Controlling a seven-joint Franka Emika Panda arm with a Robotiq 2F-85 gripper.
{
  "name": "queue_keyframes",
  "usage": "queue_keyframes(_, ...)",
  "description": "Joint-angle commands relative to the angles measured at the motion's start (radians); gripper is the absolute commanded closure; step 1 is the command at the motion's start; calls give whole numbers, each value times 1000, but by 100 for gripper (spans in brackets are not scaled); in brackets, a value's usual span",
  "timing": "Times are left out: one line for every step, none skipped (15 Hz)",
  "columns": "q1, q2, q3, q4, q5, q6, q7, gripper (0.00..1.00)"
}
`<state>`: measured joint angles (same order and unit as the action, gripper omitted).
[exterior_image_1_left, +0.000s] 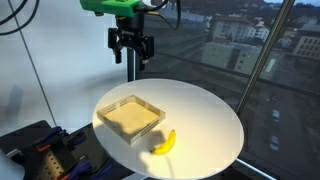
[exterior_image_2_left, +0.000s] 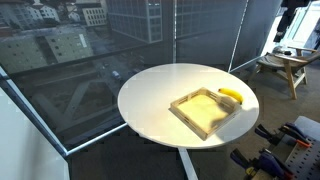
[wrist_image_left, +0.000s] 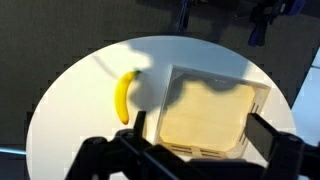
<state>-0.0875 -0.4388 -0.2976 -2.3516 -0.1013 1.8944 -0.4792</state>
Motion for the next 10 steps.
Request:
queue_keyframes(-19, 43, 24, 39, 18, 11, 80, 0)
queue_keyframes(-21, 52, 27, 45, 20, 12, 100, 0)
queue_keyframes(-23, 59, 29, 49, 20, 15, 116, 0)
queue_keyframes(-25, 70, 31, 56, 21, 21, 135, 0)
queue_keyframes(-27, 79, 32, 63, 22, 25, 150, 0)
queue_keyframes(-29, 91, 31, 72, 25, 30, 162, 0)
queue_keyframes(-31, 102, 32, 79, 27, 35, 174, 0)
queue_keyframes(-33, 113, 31, 88, 31, 41, 184, 0)
queue_keyframes(-35, 125, 30, 96, 35, 47, 191, 0)
queue_keyframes(-38, 137, 31, 104, 38, 50, 197, 0)
